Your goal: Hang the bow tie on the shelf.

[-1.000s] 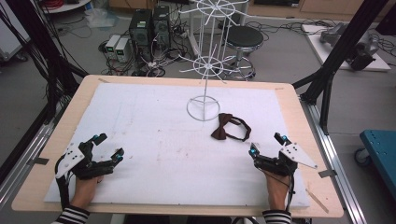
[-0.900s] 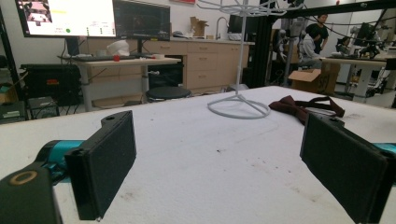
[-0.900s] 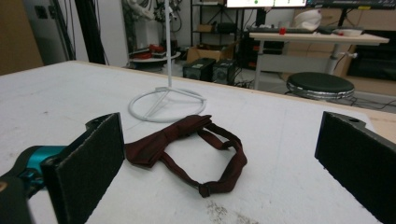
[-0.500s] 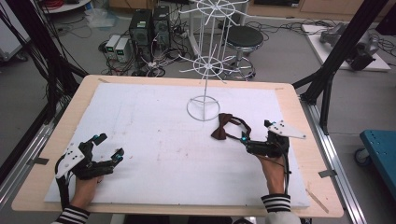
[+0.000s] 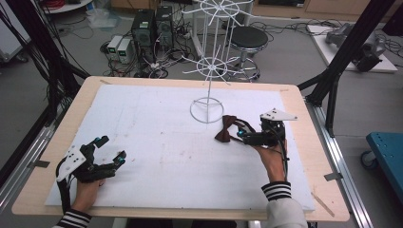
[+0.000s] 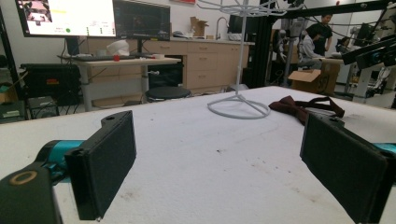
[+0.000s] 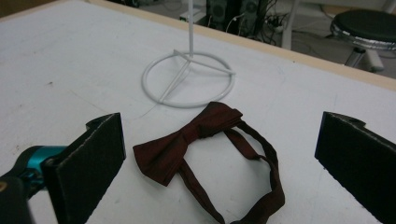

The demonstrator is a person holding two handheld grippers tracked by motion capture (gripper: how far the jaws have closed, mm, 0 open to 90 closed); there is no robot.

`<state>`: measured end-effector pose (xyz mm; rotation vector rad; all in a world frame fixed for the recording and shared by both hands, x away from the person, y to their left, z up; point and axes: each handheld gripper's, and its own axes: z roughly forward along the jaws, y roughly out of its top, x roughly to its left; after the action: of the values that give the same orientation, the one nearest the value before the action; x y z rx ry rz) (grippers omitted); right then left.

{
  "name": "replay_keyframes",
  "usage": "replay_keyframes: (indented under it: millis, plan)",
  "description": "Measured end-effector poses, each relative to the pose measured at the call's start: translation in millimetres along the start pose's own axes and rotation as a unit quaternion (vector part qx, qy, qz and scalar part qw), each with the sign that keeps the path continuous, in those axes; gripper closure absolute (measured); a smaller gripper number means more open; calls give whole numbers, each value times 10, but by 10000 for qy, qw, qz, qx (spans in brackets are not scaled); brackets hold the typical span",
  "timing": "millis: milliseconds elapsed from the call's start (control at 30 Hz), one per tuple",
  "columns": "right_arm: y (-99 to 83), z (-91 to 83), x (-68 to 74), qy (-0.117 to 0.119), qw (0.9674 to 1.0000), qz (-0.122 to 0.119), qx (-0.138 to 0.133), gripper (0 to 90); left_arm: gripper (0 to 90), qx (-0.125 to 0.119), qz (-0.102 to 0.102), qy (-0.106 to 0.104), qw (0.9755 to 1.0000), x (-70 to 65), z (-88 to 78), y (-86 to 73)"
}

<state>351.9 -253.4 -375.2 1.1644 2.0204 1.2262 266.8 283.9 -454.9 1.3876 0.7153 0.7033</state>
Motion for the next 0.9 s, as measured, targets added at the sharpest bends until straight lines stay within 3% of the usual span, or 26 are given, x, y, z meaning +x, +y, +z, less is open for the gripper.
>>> replay_keyframes:
  millis: [167,467,700,900]
  plan:
    - [103,129,12,104,9994,-24,343,10,110,-3,-14,-2,10000,0,0,1]
    - [183,319,64,84,9979,-27,649,10,110,3,-1,2,10000,0,0,0]
    - [232,516,106,89,9949,276,967,10,110,11,-1,1,10000,0,0,1]
    - [266,608,131,15,9921,321,1210,10,110,13,-20,0,10000,2,2,2]
